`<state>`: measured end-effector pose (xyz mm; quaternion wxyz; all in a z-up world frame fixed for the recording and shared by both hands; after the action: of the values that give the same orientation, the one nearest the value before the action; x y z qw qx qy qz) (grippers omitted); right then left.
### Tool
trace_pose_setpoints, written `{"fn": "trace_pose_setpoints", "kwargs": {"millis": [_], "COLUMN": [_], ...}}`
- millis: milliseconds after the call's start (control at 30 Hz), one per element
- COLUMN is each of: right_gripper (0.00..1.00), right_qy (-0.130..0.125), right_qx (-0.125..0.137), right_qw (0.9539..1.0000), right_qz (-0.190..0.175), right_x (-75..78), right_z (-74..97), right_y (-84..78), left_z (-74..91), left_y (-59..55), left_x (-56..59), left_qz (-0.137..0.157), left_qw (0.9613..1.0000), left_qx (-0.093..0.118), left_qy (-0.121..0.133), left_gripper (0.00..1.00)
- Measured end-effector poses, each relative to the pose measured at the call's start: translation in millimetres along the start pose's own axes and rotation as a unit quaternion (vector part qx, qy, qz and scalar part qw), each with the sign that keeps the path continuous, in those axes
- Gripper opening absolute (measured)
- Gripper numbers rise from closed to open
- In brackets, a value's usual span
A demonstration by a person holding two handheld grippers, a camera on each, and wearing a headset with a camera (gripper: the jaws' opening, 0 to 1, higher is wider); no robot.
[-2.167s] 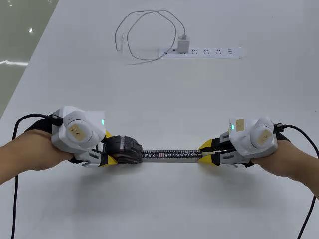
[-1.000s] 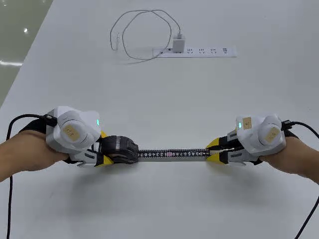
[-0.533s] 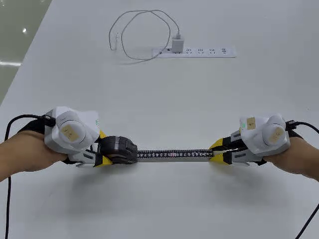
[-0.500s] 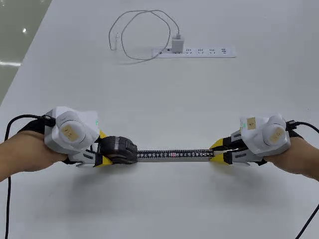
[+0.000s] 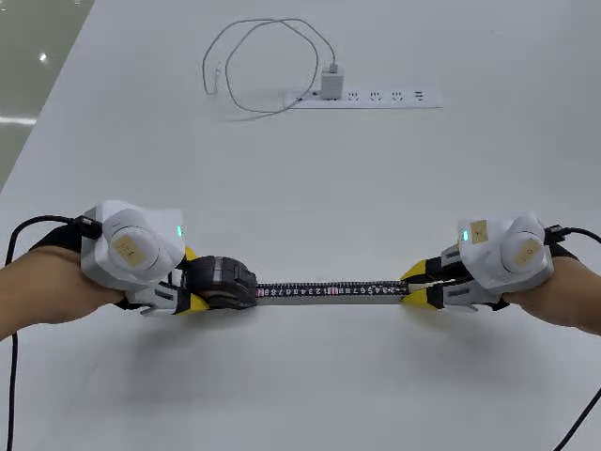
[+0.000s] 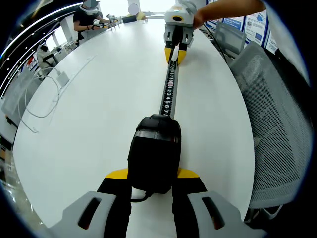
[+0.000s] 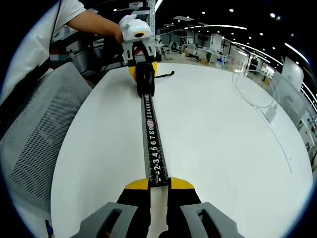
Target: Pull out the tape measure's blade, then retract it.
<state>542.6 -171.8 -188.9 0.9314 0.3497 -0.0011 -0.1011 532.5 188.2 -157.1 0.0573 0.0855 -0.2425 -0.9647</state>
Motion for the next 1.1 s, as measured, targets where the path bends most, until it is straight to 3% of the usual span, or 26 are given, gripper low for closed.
{"fn": "trace_pose_setpoints", "kwargs": {"millis": [1100], "right_gripper": [0.07], "right_qy": [-0.014], "right_qx": [-0.024], "right_qw": [0.9995], "right_qz": [-0.011], "right_x": [-0.8], "right_z": [22.1], "right_y": [-16.4], "left_z": [0.8], "left_y": [0.5], "left_x": [0.7], "left_qz": [-0.002], "left_qw": [1.0000], "left_qx": [-0.001], "left_qy": [0.000], "left_gripper": [0.26]}}
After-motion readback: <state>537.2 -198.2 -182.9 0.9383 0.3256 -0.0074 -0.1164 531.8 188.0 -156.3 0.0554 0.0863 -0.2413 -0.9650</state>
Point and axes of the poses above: the centre of the closed fingertips' face, and the gripper's own axes: z roughly backward along the fingers, x roughly to its right, y roughly out of its top, the point moved 10 cm from there along z, roughly backward along the fingers, and after that the axes turned 6 degrees about -z, right-handed, at the moved point
